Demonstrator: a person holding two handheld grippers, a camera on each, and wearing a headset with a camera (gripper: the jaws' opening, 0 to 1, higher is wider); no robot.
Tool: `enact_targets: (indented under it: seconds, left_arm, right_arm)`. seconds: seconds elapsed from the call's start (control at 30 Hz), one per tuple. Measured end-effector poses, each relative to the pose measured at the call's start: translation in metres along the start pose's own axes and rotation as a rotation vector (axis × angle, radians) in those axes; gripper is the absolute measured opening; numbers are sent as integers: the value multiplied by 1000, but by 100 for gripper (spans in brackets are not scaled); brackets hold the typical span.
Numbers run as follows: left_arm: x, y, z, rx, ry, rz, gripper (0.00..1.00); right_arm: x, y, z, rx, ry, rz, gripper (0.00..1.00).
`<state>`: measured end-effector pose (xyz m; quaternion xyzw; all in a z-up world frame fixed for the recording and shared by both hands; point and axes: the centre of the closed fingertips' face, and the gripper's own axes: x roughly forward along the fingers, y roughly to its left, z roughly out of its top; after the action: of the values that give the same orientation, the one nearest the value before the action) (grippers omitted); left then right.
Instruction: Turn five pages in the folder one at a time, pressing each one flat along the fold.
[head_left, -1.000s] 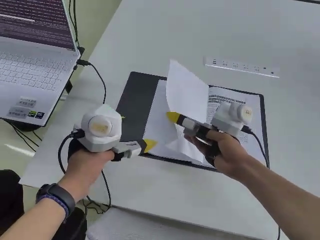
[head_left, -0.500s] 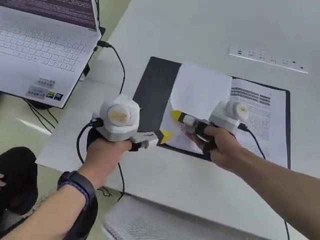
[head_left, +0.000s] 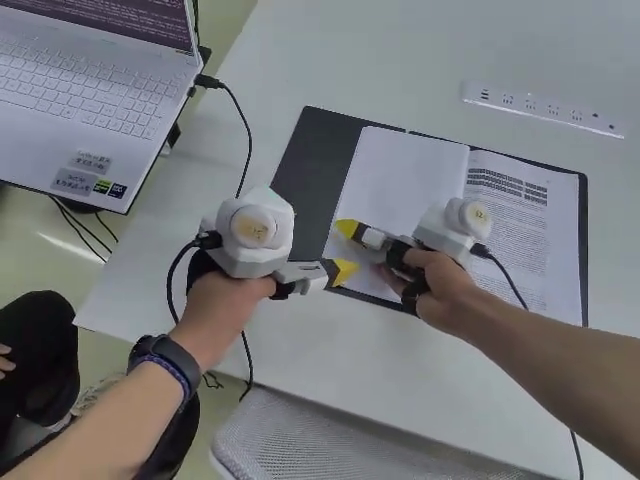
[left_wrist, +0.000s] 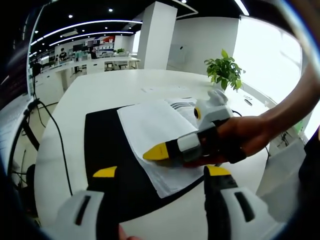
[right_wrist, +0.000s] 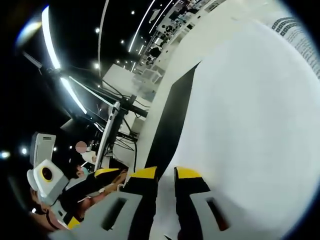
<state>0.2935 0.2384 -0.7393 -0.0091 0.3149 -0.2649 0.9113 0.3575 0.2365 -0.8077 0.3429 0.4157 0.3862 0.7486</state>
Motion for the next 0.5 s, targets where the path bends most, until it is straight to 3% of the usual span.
enact_targets:
  seconds: [0.37,0.5]
  left_arm:
    - [15,-2,7,12,-4,-25,58]
    - [19,-1,9,20,-11,-24,56]
  right_arm:
    - [-4,14,0,9,6,83,36]
    - [-11,19,6,-5,-9,111,37]
